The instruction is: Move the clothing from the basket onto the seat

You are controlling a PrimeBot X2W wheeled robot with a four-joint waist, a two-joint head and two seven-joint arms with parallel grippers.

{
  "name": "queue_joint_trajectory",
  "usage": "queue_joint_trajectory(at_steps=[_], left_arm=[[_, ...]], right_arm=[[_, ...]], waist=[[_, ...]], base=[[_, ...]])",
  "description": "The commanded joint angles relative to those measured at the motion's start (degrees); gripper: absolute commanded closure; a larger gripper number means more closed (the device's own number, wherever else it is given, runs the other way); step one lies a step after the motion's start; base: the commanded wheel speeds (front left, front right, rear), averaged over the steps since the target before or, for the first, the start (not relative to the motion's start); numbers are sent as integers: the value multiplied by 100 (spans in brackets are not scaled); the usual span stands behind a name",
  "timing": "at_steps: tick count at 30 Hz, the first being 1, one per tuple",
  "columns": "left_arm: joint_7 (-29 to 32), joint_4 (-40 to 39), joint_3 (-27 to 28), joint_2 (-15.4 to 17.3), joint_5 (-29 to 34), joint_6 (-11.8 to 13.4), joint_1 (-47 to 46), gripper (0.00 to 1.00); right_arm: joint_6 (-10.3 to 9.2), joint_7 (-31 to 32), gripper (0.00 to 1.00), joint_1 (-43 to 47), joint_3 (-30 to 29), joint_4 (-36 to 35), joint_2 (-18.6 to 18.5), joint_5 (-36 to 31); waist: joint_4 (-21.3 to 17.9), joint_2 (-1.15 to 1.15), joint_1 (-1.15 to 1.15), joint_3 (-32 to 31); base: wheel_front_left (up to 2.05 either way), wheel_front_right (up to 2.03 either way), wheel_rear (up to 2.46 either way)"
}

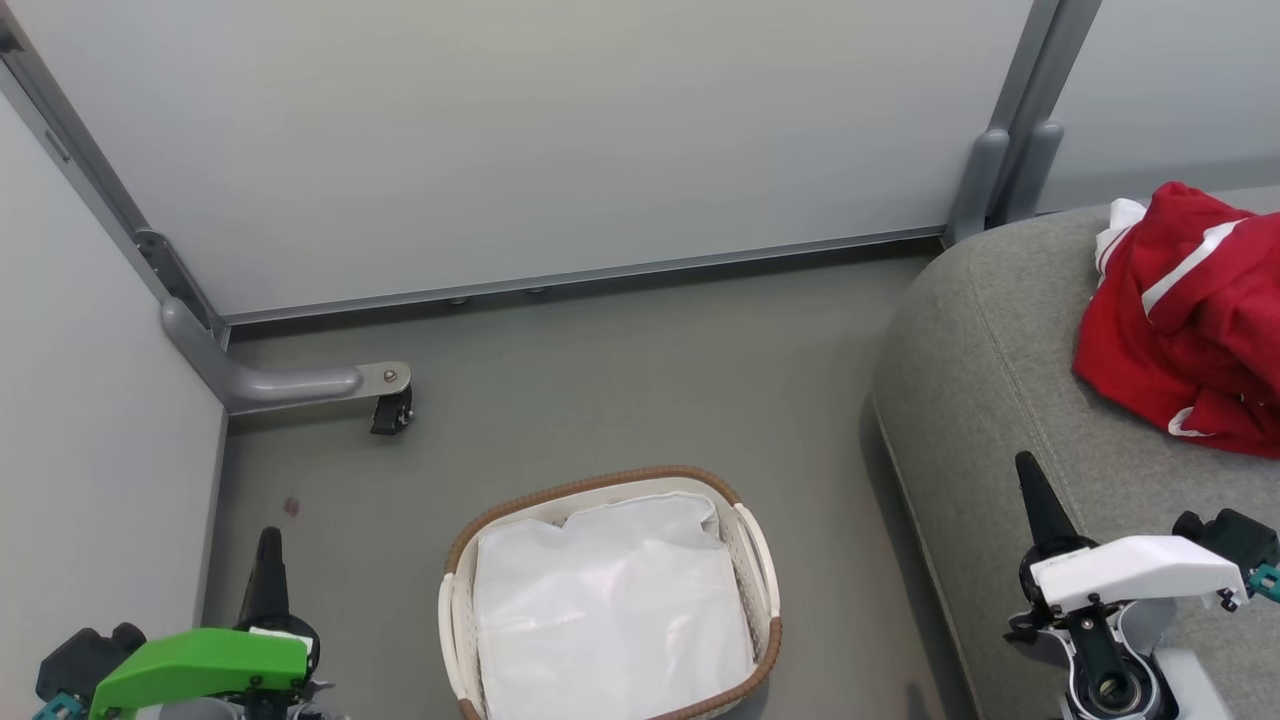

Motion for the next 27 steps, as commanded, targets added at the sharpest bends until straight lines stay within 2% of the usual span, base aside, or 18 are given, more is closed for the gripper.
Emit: queue_joint_trajectory(at_steps=[1, 27], left_arm=[[47, -87, 25, 38, -163, -17, -148, 100], [403, -261, 72, 43, -1481, -23, -252, 100]], right_arm=[[-3, 43, 100, 36, -35, -87, -34, 162], [-3, 402, 100, 149, -199, -295, -43, 1506]], waist=[[-2, 0, 0, -3], [-26, 0, 0, -55]], base=[[0, 0, 0], [0, 0, 0]])
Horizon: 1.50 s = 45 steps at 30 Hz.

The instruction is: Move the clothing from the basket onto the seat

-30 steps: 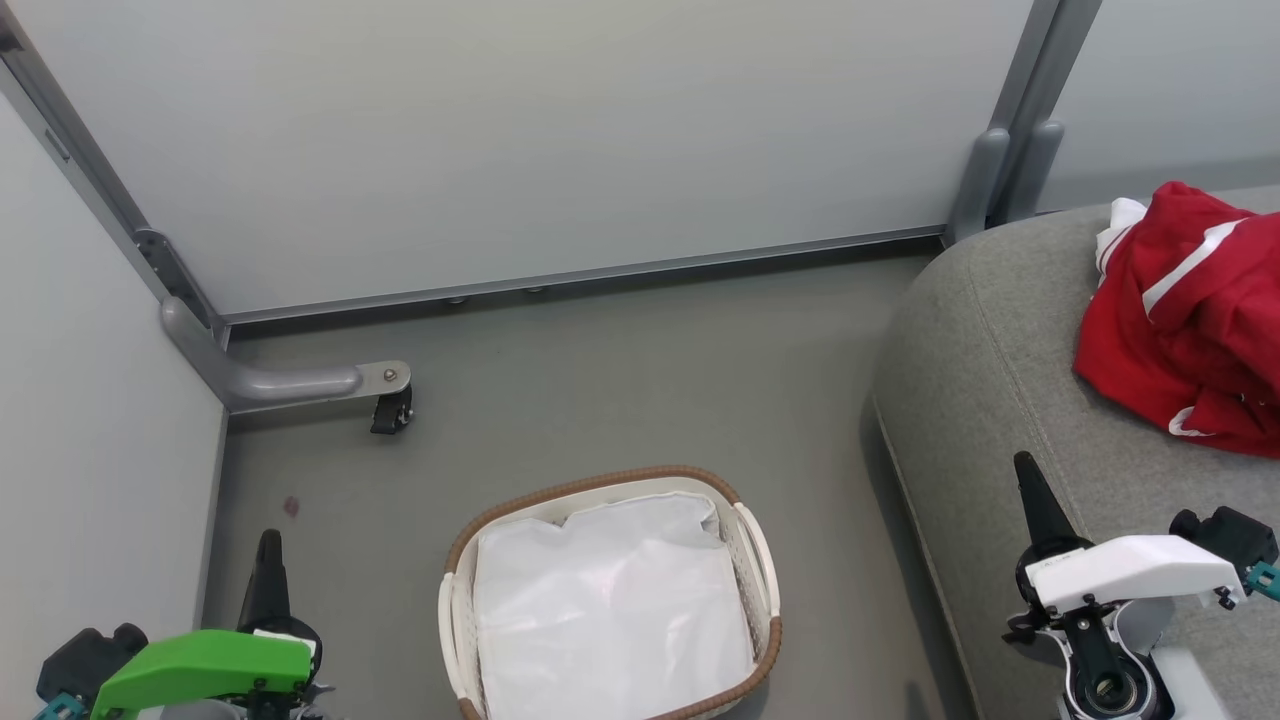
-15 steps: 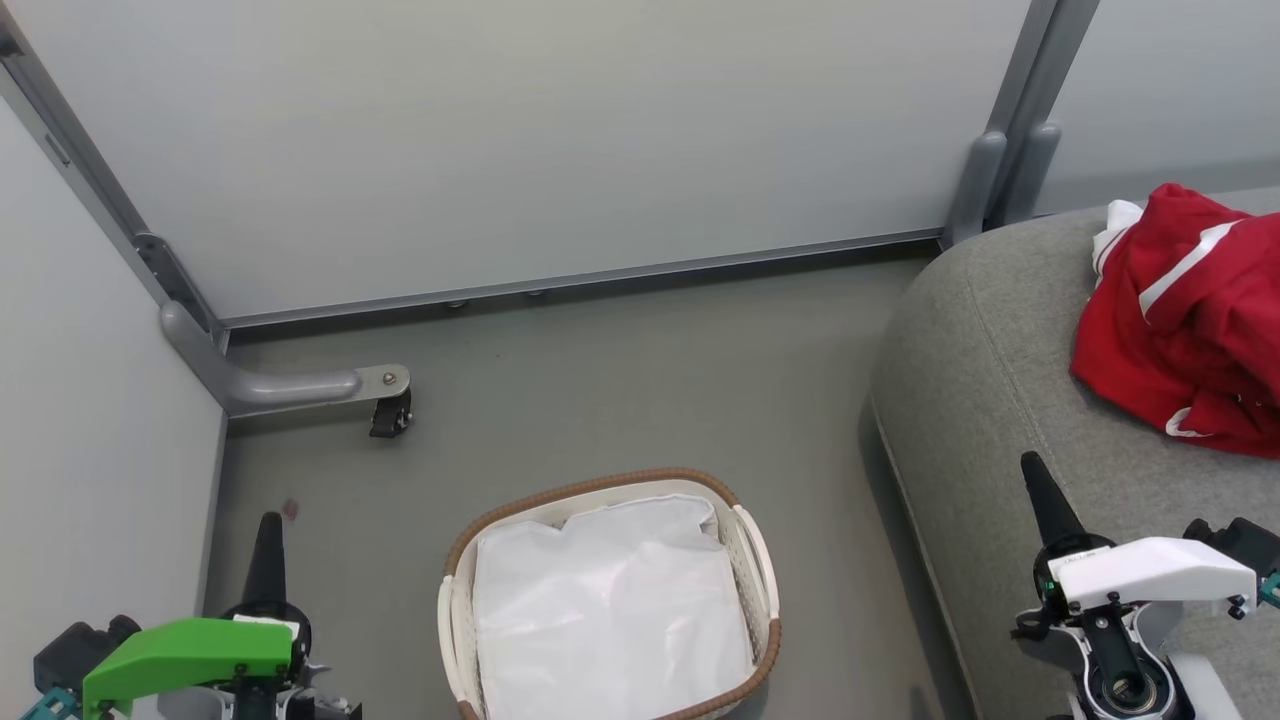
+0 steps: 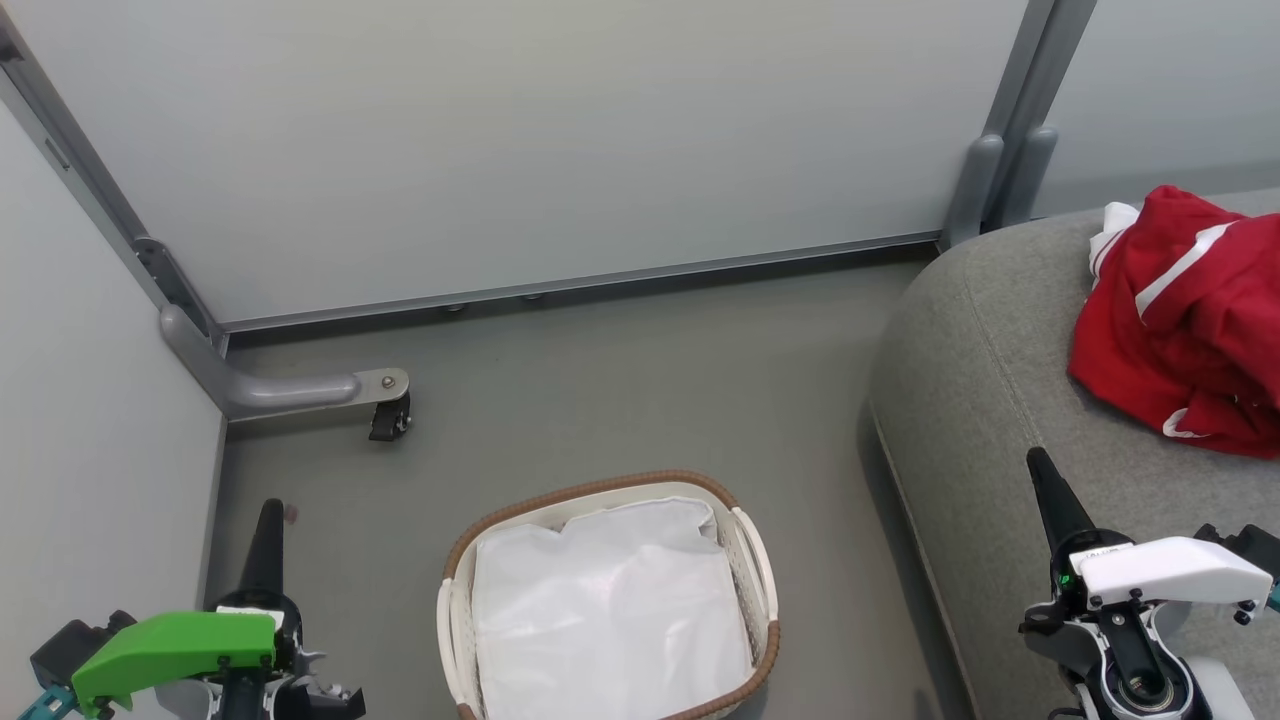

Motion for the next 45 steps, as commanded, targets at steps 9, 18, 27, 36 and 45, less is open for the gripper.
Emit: queue_joint_trajectory(at_steps=[9, 18, 27, 36, 45], left_arm=[[119, -101, 41, 40, -474, -25, -155, 100], [223, -153, 54, 41, -860, -27, -167, 100], [317, -201, 63, 42, -1201, -30, -202, 100], [381, -221, 69, 43, -1419, -31, -207, 100], [381, -221, 68, 43, -1419, -30, -206, 100]], right_arm=[[-2, 143, 100, 92, -75, -117, -37, 483], [-2, 236, 100, 121, -122, -178, -39, 875], [-3, 338, 100, 150, -161, -228, -42, 1220], [-3, 396, 100, 168, -189, -260, -44, 1440], [-3, 396, 100, 167, -188, -259, -44, 1441]], waist=[[-9, 0, 0, -19], [-17, 0, 0, -38], [-25, 0, 0, -55], [-32, 0, 0, -69], [-32, 0, 0, -69]], base=[[0, 0, 0], [0, 0, 0], [0, 0, 0], [0, 0, 0], [0, 0, 0]])
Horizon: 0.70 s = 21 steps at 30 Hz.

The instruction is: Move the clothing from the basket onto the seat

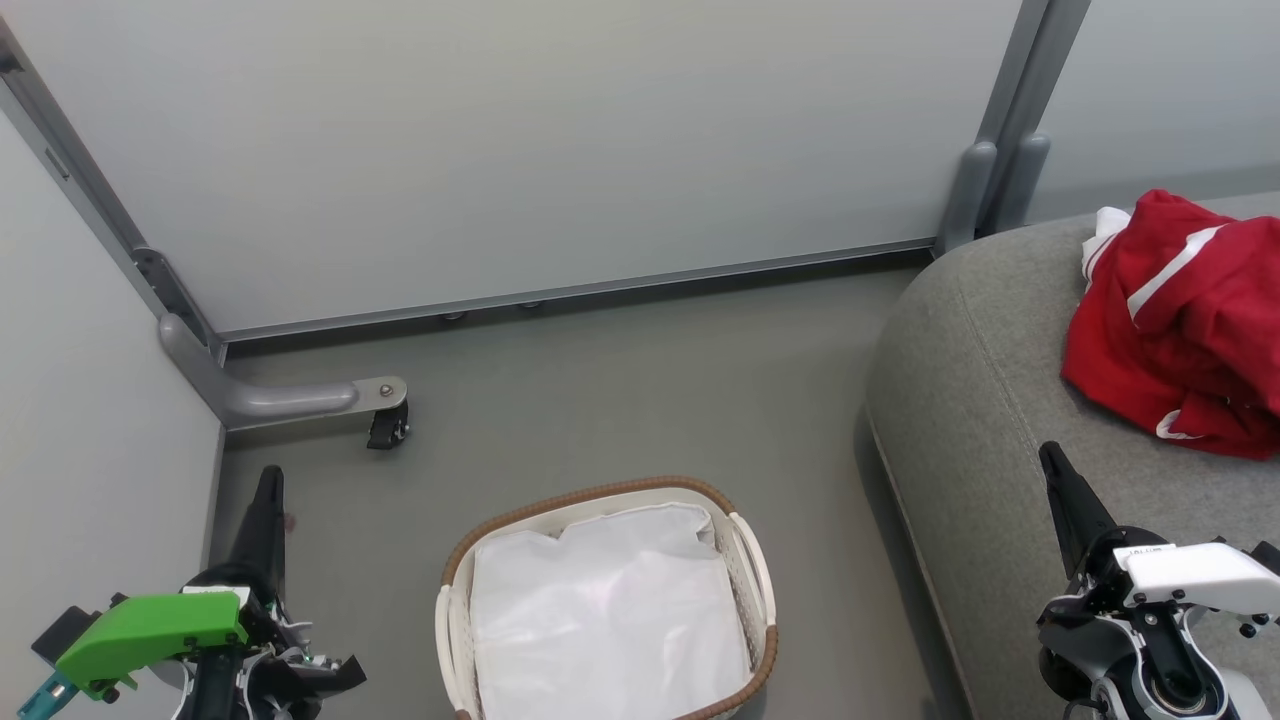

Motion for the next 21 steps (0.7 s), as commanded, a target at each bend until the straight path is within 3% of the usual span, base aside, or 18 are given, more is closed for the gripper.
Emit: queue_joint_trajectory(at_steps=[1, 21], left_arm=[[22, -10, 13, 37, -19, -27, -59, 100], [21, -11, 12, 37, -19, -25, -59, 100]], right_arm=[[-2, 18, 100, 63, -14, -16, -36, 17], [-1, 18, 100, 63, -12, -15, -36, 17]], waist=[[0, 0, 0, 0], [0, 0, 0, 0]], base=[[0, 0, 0], [0, 0, 0]])
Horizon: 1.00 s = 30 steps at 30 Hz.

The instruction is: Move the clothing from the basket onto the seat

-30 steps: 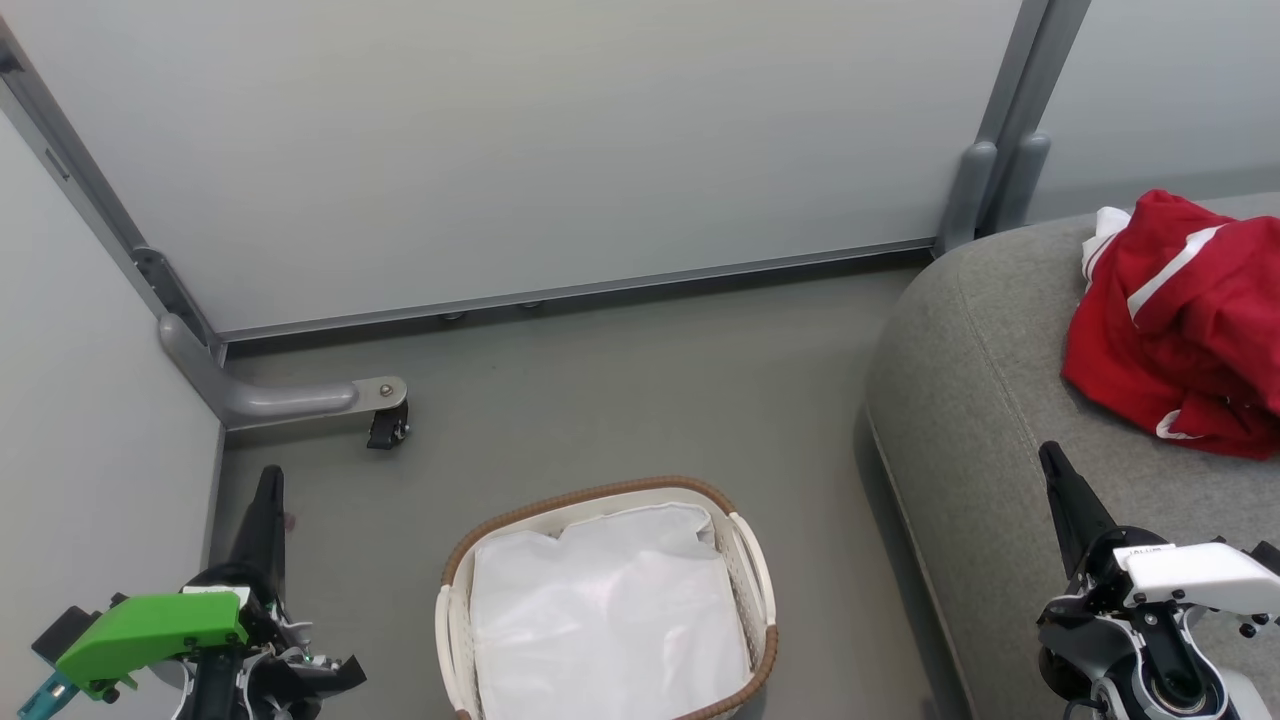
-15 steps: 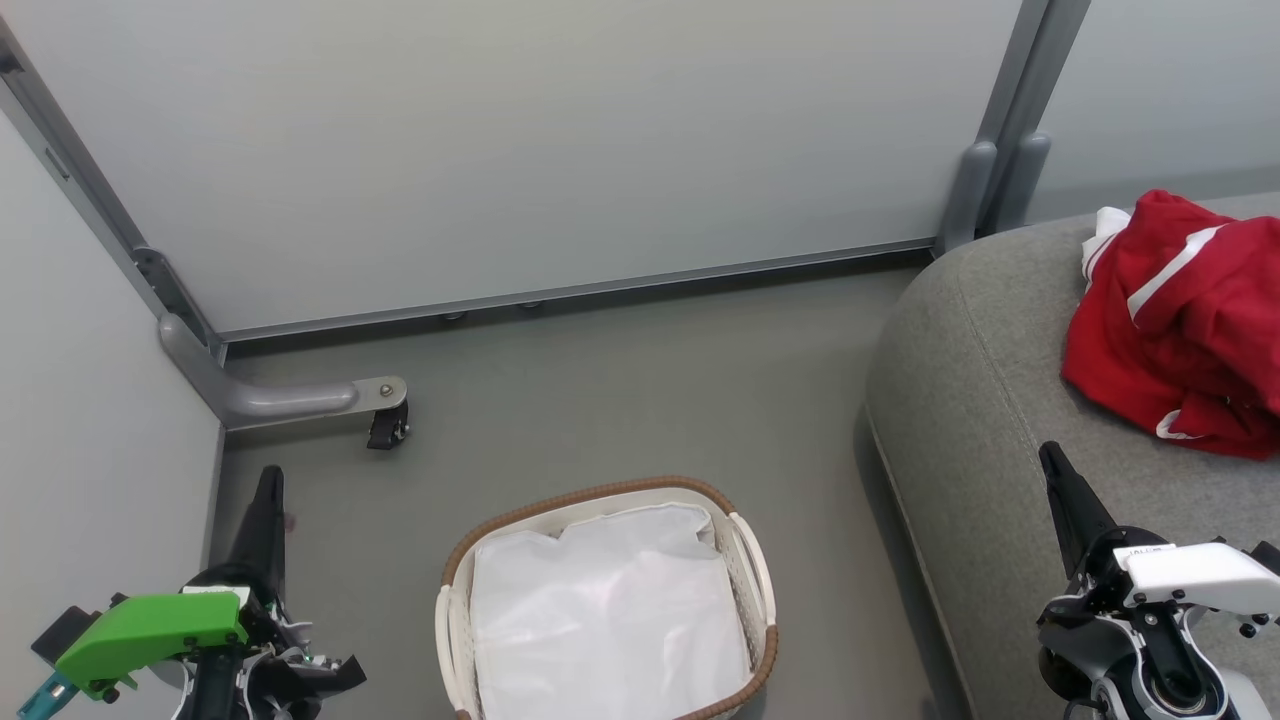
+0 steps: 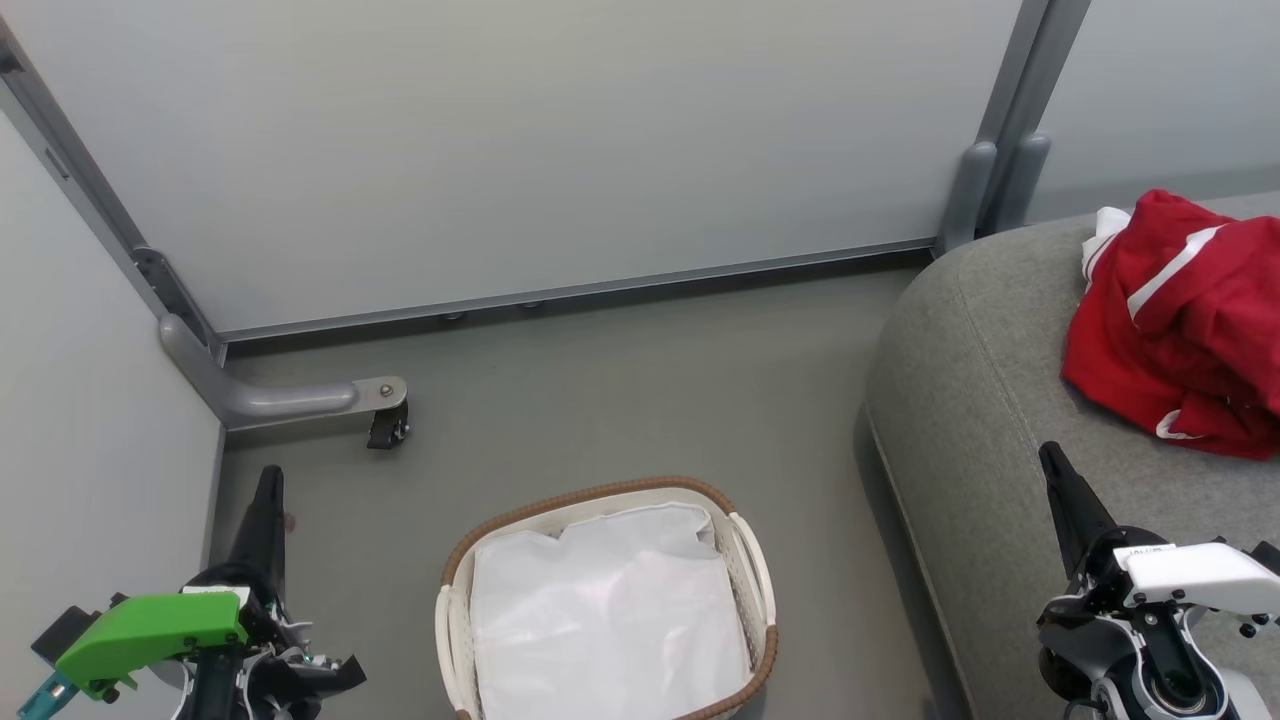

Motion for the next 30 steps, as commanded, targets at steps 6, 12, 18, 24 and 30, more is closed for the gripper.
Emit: queue_joint_trajectory(at_steps=[6, 12, 18, 24, 30], left_arm=[[21, -11, 12, 38, -18, -20, -59, 100], [21, -11, 11, 38, -18, -21, -59, 100], [21, -10, 11, 38, -18, -21, -59, 100], [21, -11, 11, 38, -19, -21, -59, 100], [20, -11, 12, 38, -19, -21, -59, 100]], right_arm=[[-2, 17, 100, 63, -11, -14, -36, 17], [-2, 17, 100, 63, -11, -14, -36, 18], [-2, 17, 100, 63, -11, -14, -35, 18], [-1, 17, 100, 63, -10, -14, -35, 18], [-2, 17, 100, 63, -10, -14, -35, 18]], waist=[[0, 0, 0, 0], [0, 0, 0, 0], [0, 0, 0, 0], [0, 0, 0, 0], [0, 0, 0, 0]], base=[[0, 0, 0], [0, 0, 0], [0, 0, 0], [0, 0, 0], [0, 0, 0]])
